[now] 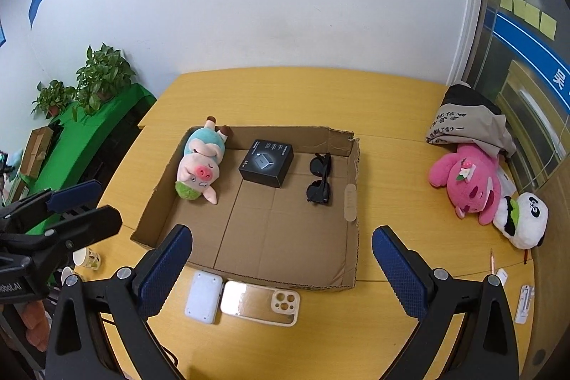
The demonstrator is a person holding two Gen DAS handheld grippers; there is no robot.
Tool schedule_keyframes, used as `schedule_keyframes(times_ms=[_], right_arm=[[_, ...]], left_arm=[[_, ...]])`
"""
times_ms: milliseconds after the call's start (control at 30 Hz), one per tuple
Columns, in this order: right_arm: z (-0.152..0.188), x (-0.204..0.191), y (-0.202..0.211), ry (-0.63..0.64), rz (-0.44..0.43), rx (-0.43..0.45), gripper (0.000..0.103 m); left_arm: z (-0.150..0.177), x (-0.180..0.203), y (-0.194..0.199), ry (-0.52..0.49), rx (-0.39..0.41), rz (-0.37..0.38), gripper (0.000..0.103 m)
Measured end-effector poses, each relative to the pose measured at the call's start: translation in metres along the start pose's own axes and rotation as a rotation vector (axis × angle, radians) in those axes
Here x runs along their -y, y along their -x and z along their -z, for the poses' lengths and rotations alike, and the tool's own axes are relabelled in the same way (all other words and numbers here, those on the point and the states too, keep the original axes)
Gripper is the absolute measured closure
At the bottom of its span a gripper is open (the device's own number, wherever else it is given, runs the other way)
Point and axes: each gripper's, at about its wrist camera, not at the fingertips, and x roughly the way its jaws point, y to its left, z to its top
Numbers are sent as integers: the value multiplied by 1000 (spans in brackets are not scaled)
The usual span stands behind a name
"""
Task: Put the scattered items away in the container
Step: 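Withdraw the right gripper and reach toward the white power bank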
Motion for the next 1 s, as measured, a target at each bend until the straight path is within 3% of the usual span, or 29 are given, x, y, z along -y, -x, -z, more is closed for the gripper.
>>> schedule_keyframes(times_ms=[533, 1000], right_arm=[[26, -18, -15, -26, -17, -34, 1], [41, -51, -54, -16, -105, -116, 1]], left_arm=[[34, -28, 3, 35, -60, -32, 31], [62, -93, 2, 141, -126, -41, 31]])
